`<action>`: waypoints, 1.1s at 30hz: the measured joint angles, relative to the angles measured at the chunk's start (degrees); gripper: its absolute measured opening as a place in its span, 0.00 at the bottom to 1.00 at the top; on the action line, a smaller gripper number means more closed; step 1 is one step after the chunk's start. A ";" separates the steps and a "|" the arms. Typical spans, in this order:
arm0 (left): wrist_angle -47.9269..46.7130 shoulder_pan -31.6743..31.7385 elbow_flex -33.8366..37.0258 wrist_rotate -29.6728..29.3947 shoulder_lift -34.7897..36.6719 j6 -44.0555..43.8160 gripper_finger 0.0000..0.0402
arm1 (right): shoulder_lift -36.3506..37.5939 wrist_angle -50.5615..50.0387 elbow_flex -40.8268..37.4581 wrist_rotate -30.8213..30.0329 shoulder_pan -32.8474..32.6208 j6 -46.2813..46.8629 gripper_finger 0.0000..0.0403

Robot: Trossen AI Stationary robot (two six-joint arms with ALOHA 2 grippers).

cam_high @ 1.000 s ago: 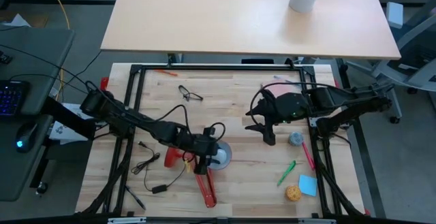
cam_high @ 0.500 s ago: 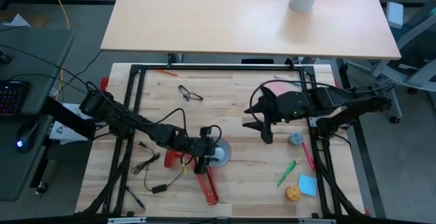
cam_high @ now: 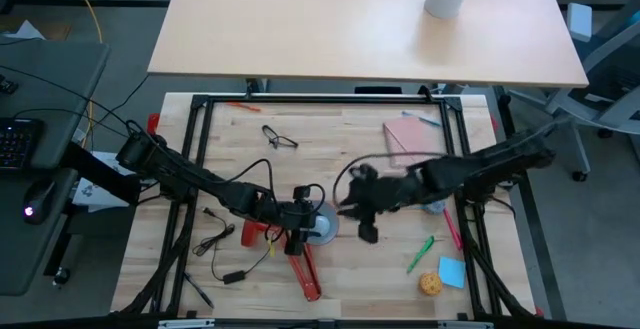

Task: Screw lightbulb
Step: Insert the lightbulb into the lamp

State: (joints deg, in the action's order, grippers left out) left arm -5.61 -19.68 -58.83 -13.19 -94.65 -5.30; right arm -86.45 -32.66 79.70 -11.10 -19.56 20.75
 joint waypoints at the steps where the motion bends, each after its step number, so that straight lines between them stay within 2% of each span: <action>1: 0.00 0.00 0.00 0.02 0.00 0.02 0.48 | -1.31 -0.05 0.00 0.30 -0.37 -0.03 0.08; 3: 0.00 0.00 0.02 0.10 0.00 0.72 0.48 | -4.04 0.01 0.00 0.45 -1.01 0.08 0.03; 10: -0.02 0.00 0.02 0.17 0.00 1.44 0.48 | -11.57 3.39 -0.07 0.55 -1.50 0.49 0.01; 28: -0.12 0.00 0.07 0.11 -0.02 1.34 0.48 | -14.91 5.62 -0.04 -0.87 -0.67 -2.78 0.00; 33: -0.48 0.00 -0.42 0.17 -0.10 1.15 0.55 | -14.91 5.81 -0.04 -0.91 -0.70 -3.03 0.00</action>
State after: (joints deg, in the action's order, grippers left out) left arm -6.09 -19.68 -59.24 -13.02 -94.75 -4.15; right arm -101.36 -26.85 79.66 -12.01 -20.25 17.72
